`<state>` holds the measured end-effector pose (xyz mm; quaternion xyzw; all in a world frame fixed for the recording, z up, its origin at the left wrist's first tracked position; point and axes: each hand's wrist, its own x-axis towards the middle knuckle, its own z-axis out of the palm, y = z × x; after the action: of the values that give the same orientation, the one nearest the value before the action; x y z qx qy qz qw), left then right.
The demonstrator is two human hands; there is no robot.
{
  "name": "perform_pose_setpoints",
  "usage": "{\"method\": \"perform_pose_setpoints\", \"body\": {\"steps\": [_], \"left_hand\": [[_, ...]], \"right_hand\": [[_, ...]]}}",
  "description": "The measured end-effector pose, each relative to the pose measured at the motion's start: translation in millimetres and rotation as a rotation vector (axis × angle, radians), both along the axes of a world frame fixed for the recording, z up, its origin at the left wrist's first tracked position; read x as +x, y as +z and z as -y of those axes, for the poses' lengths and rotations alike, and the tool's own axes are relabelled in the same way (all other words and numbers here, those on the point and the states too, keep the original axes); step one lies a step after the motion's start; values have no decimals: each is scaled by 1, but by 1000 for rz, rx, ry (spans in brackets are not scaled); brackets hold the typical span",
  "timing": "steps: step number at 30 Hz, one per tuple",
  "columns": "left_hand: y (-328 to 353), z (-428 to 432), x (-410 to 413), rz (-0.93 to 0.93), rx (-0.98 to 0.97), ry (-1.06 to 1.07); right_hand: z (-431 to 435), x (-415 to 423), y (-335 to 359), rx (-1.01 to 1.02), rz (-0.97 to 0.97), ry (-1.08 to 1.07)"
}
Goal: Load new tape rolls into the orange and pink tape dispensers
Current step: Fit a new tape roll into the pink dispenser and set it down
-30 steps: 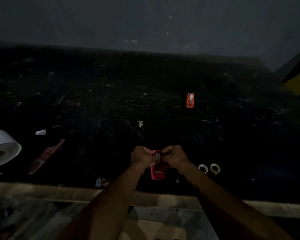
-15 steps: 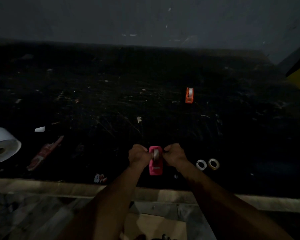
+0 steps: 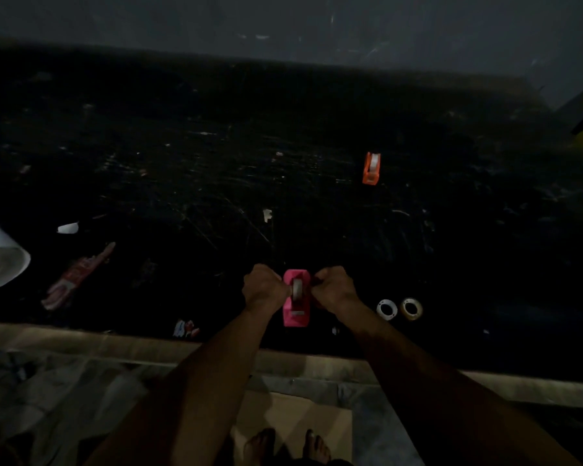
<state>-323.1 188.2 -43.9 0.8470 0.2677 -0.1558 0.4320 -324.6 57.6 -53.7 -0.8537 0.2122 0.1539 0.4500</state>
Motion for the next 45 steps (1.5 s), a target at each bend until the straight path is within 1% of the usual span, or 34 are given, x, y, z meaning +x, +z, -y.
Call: {"method": "perform_pose_setpoints", "body": {"steps": [8,10,15,22,29,34,39,45], "left_hand": [[-6,0,5,7,21,15],[-7,0,5,-7,-35,34],[-11,-4,1,-27,-251,92],[-4,16,1,65,-309,131],[24,38,22,146,-356,114],[43,46,51,166,-332,74],[59,53,101,175,-320,7],[65,65,173,181,-297,-42]], "right_hand": [[3,4,-4,-14,-11,10],[6,4,-6,-9,-19,14],[10,6,-10,83,-26,10],[22,9,-1,146,39,3],[47,26,28,218,96,-49],[57,50,50,267,105,-65],[64,89,68,287,130,-105],[75,153,75,223,174,-159]]}}
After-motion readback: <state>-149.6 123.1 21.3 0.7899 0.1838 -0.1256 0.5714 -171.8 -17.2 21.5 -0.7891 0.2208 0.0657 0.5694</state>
